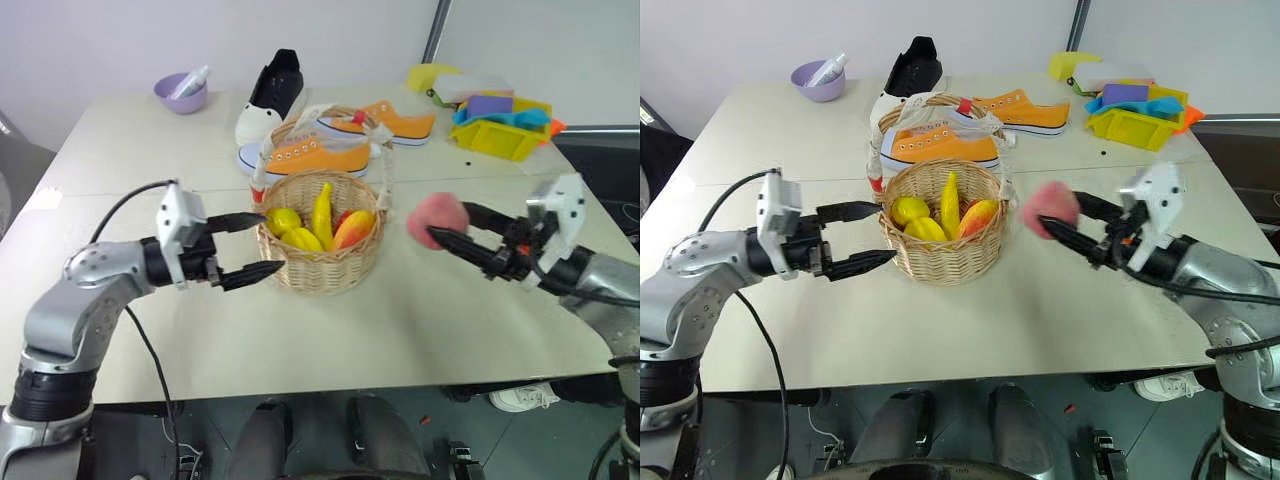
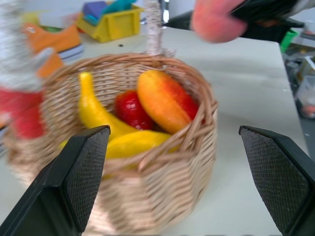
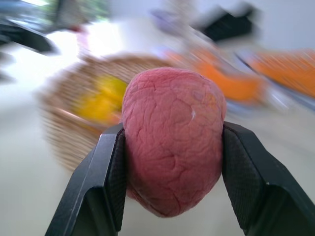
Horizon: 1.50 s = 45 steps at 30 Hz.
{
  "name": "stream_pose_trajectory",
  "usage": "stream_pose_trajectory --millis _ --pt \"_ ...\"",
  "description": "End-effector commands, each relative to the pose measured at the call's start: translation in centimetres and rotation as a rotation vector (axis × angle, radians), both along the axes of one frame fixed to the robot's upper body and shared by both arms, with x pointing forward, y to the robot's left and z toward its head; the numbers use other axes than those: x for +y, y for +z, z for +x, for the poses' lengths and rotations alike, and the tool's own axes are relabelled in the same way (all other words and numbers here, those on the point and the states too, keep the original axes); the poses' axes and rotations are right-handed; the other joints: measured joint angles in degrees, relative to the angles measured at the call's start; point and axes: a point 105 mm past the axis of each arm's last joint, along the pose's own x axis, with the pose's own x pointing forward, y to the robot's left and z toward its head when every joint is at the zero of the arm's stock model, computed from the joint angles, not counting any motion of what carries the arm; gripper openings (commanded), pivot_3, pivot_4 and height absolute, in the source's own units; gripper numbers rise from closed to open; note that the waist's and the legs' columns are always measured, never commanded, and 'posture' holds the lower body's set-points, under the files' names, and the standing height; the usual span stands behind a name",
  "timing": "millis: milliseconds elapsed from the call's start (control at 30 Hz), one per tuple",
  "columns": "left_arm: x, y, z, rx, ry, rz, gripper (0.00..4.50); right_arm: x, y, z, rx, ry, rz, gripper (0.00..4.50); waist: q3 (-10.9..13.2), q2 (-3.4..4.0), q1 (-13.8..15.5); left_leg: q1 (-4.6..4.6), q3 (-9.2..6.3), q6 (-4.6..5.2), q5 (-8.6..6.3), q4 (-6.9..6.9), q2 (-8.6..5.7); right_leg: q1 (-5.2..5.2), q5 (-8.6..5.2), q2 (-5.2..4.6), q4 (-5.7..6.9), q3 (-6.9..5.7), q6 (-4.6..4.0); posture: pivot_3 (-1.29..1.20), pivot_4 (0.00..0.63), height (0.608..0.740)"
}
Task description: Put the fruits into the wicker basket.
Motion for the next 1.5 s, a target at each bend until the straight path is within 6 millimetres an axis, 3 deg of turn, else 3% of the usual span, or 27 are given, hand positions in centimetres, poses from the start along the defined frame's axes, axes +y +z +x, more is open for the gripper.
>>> stream_pose_trajectory --millis 33,100,200,300,433,467,633,767,867,967,1233,1333,1500 --pt "1.0 1.0 0.3 -0.092 0.032 -0.025 4.50 4.8 0.9 -0.2 -0.049 0.096 -0.017 2.13 0.0 -0.02 0.2 -0.01 -0.02 -0.01 0.01 0.01 0.00 0.00 0.01 0.00 -0.01 -0.01 -0.03 0.00 0.150 0.729" --pt "1.2 1.1 0.6 -0.112 0.050 -0.046 4.50 6.5 0.8 1.2 -0.078 0.058 -0.052 2.13 0.0 -0.02 0.3 -0.02 -0.03 -0.01 0.01 0.04 -0.01 0.02 0.01 -0.01 -0.02 -0.02 -0.06 0.00 0.150 0.729" --pt "1.4 0.6 1.0 -0.112 0.085 -0.042 4.50 8.7 1.1 5.2 -0.056 -0.103 0.015 2.13 0.0 -0.03 0.1 -0.12 -0.05 -0.04 0.02 0.04 -0.05 -0.08 0.02 -0.07 -0.04 -0.04 -0.03 0.00 0.150 0.729" --pt "1.2 0.6 0.8 -0.114 0.088 -0.056 4.50 10.2 0.1 6.2 -0.067 -0.122 -0.051 2.13 0.0 -0.03 0.3 -0.20 -0.03 -0.08 0.05 -0.03 -0.07 -0.24 0.04 -0.10 0.00 -0.02 -0.01 0.00 0.150 0.729" --pt "1.1 0.9 0.5 -0.116 0.084 -0.073 4.50 10.0 0.6 5.7 -0.099 -0.117 -0.040 4.13 0.0 -0.04 0.4 -0.50 -0.15 -0.09 0.05 -0.07 -0.17 -0.42 0.01 -0.23 -0.05 -0.09 0.03 0.00 0.150 0.729" --pt "1.1 1.0 0.5 -0.116 0.086 -0.081 4.50 9.9 0.9 5.0 -0.119 -0.093 -0.037 4.41 0.0 -0.04 0.3 -0.61 -0.11 -0.09 0.05 -0.06 -0.19 -0.54 0.01 -0.29 -0.04 -0.09 0.03 0.00 0.150 0.729" --pt "1.0 1.1 0.3 -0.107 0.084 -0.100 4.50 7.5 1.1 0.7 -0.153 0.048 -0.032 4.41 0.0 -0.06 0.5 -0.90 -0.09 -0.08 0.05 0.01 -0.19 -0.87 0.05 -0.29 0.03 -0.12 0.09 0.00 0.150 0.729" --pt "0.9 1.3 0.4 -0.107 0.088 -0.144 4.50 5.3 0.2 -0.2 -0.079 0.019 0.006 4.41 0.0 -0.06 -0.1 -0.88 -0.07 -0.07 0.04 0.03 -0.18 -0.84 0.06 -0.25 0.06 -0.14 0.10 0.00 0.150 0.729" --pt "0.4 1.1 0.6 -0.111 0.094 -0.191 4.50 2.9 -0.7 1.3 -0.055 -0.134 0.030 4.41 0.0 -0.07 0.0 -0.57 0.02 -0.07 0.04 0.02 -0.12 -0.63 0.07 -0.15 0.17 -0.07 0.08 0.00 0.150 0.729" --pt "0.0 0.7 0.4 -0.100 0.084 -0.199 4.50 2.1 -0.8 2.8 -0.059 -0.208 0.048 4.41 0.0 -0.06 -0.1 -0.09 0.04 -0.07 0.04 -0.01 -0.06 -0.16 0.05 -0.07 0.14 -0.06 0.05 0.00 0.150 0.729" --pt "-0.4 0.6 0.3 -0.093 0.078 -0.209 4.50 2.8 -1.8 7.8 -0.030 -0.289 0.090 4.41 0.0 -0.06 0.0 -0.07 0.00 -0.07 0.04 -0.01 -0.03 -0.14 0.06 0.01 0.12 0.00 0.05 0.00 0.150 0.729" --pt "-0.3 0.8 0.0 -0.101 0.086 -0.218 4.50 2.4 -1.6 8.2 -0.013 -0.311 0.137 3.09 0.0 -0.06 0.3 -0.14 -0.02 -0.07 0.04 -0.03 -0.06 -0.18 0.06 -0.04 0.09 -0.03 0.05 0.00 0.150 0.729" --pt "-0.6 0.5 -0.2 -0.095 0.087 -0.221 4.50 1.9 -0.8 7.8 -0.034 -0.316 0.173 0.46 0.0 -0.05 0.2 -0.20 -0.02 -0.07 0.04 -0.04 -0.09 -0.19 0.06 -0.10 0.02 -0.03 0.06 0.00 0.150 0.729"
